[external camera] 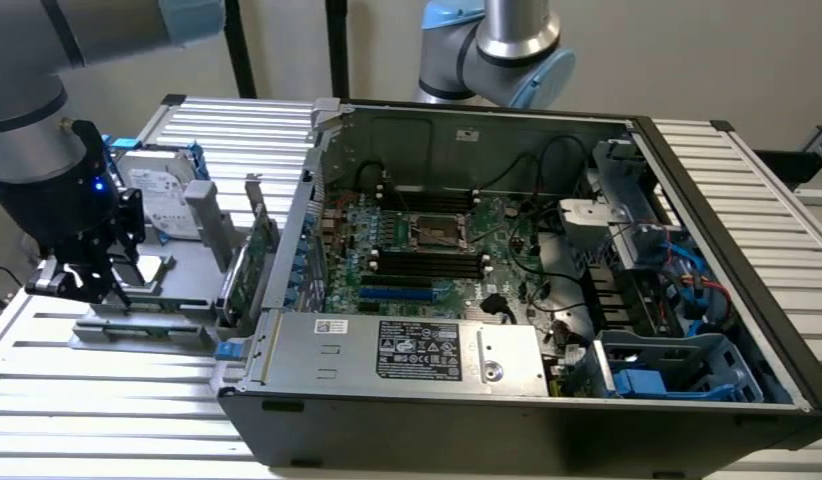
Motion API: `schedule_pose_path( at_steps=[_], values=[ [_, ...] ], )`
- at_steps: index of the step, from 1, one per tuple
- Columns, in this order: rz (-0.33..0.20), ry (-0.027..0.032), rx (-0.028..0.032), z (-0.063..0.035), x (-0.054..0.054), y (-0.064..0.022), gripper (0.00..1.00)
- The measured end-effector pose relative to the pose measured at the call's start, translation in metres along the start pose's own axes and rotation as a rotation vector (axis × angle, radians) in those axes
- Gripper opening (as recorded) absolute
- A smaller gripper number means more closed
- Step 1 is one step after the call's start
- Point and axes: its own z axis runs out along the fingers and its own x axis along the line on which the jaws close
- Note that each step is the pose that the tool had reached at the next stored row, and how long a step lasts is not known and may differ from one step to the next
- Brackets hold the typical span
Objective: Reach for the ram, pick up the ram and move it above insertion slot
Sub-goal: 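Pick up the ram and move it above insertion slot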
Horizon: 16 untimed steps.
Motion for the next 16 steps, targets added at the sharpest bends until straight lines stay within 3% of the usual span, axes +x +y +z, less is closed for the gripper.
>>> schedule_pose_path(
  at_steps=[16],
  values=[
    [-0.034, 0.0011, 0.0018, 0.0291, 0.010, 0.0003, 0.36]
  ],
)
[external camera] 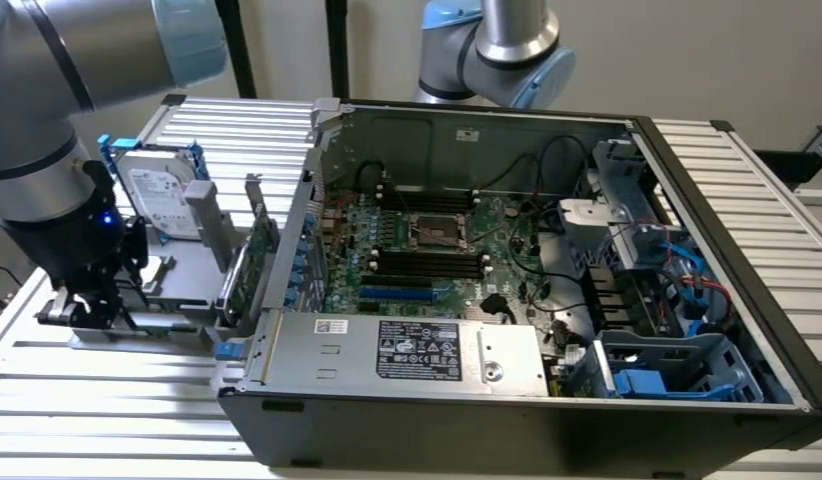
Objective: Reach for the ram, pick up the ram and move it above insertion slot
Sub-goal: 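Pick up the ram and move it above insertion slot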
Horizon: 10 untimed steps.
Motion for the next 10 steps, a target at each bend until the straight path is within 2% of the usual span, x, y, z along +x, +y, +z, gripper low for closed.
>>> schedule_pose_path(
  at_steps=[10],
  values=[
    [-0.033, -0.0027, 0.0097, 0.0158, 0.000, -0.0006, 0.36]
  ],
)
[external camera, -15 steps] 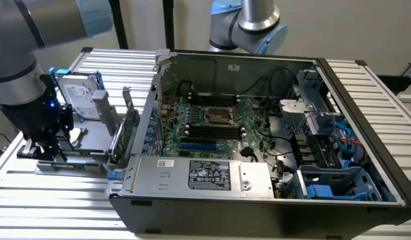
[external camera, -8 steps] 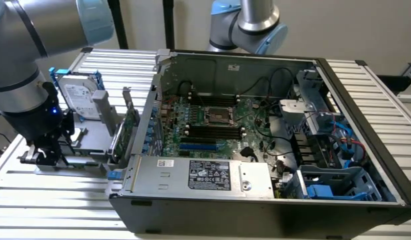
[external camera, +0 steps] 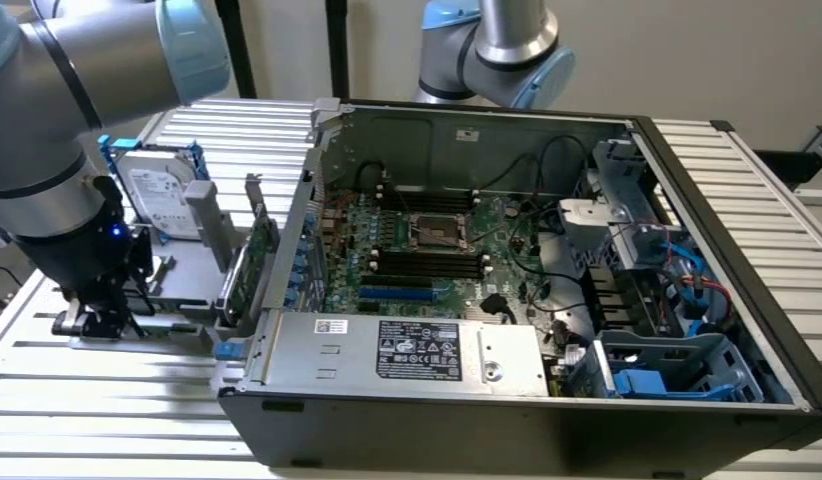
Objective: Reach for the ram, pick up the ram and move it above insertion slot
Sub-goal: 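Pick up the ram and move it above insertion slot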
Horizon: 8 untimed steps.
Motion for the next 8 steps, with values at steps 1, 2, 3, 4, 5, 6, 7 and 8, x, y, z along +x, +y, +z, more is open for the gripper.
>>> schedule_pose_path(
  at_steps=[1, 2, 3, 4, 5, 6, 7, 8],
  values=[
    [-0.004, -0.0006, 0.0008, 0.0016, 0.0000, 0.0000, 0.36],
    [-0.008, -0.0012, 0.0014, 0.0030, 0.0000, 0.0000, 0.36],
    [-0.011, -0.0023, 0.0018, 0.0042, 0.0000, 0.0000, 0.36],
    [-0.015, -0.0037, 0.0020, 0.0054, 0.0000, 0.0001, 0.36],
    [-0.019, -0.0056, 0.0021, 0.0064, 0.0000, 0.0002, 0.36],
    [-0.022, -0.0079, 0.0019, 0.0072, 0.0000, 0.0001, 0.36],
    [-0.025, -0.0104, 0.0020, 0.0082, 0.0000, 0.0001, 0.36],
    [-0.027, -0.0133, 0.0020, 0.0090, 0.0000, 0.0000, 0.36]
  ],
)
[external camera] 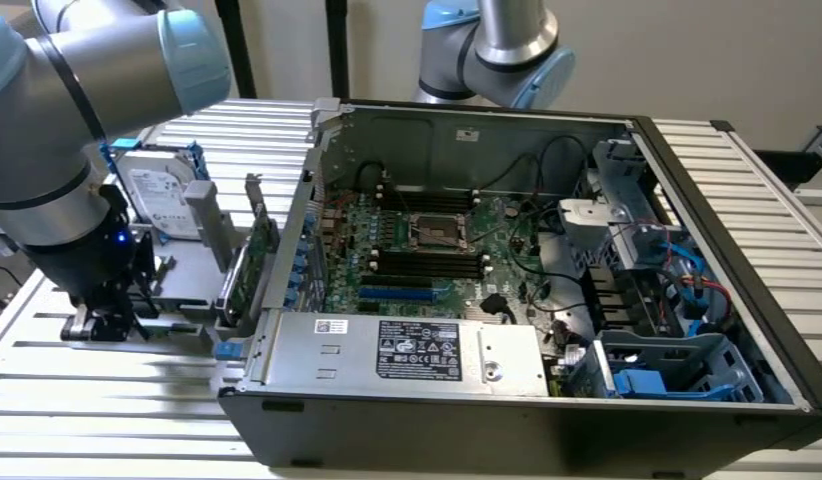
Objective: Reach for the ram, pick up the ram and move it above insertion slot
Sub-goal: 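Pick up the ram and move it above insertion slot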
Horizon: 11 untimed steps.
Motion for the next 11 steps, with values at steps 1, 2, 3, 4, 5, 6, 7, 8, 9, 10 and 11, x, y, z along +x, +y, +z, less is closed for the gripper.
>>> schedule_pose_path(
  at_steps=[1, 2, 3, 4, 5, 6, 7, 8, 9, 10, 11],
  values=[
    [-0.001, -0.0030, 0.0001, 0.0007, 0.0000, -0.0001, 0.36],
    [-0.002, -0.0055, 0.0000, 0.0013, 0.0000, -0.0001, 0.36],
    [-0.002, -0.0075, 0.0001, 0.0017, 0.0000, 0.0000, 0.36],
    [-0.002, -0.0087, -0.0001, 0.0020, 0.0000, 0.0000, 0.36],
    [-0.002, -0.0098, -0.0002, 0.0023, 0.0001, 0.0000, 0.36],
    [-0.002, -0.0104, -0.0009, 0.0025, 0.0001, 0.0000, 0.36],
    [-0.002, -0.0110, -0.0016, 0.0029, 0.0001, 0.0000, 0.36],
    [-0.001, -0.0112, -0.0027, 0.0030, 0.0001, 0.0001, 0.36],
    [-0.001, -0.0115, -0.0042, 0.0033, 0.0001, 0.0000, 0.36],
    [0.001, -0.0116, -0.0068, 0.0035, 0.0001, 0.0000, 0.36],
    [0.002, -0.0118, -0.0092, 0.0037, 0.0001, 0.0000, 0.36]
  ],
)
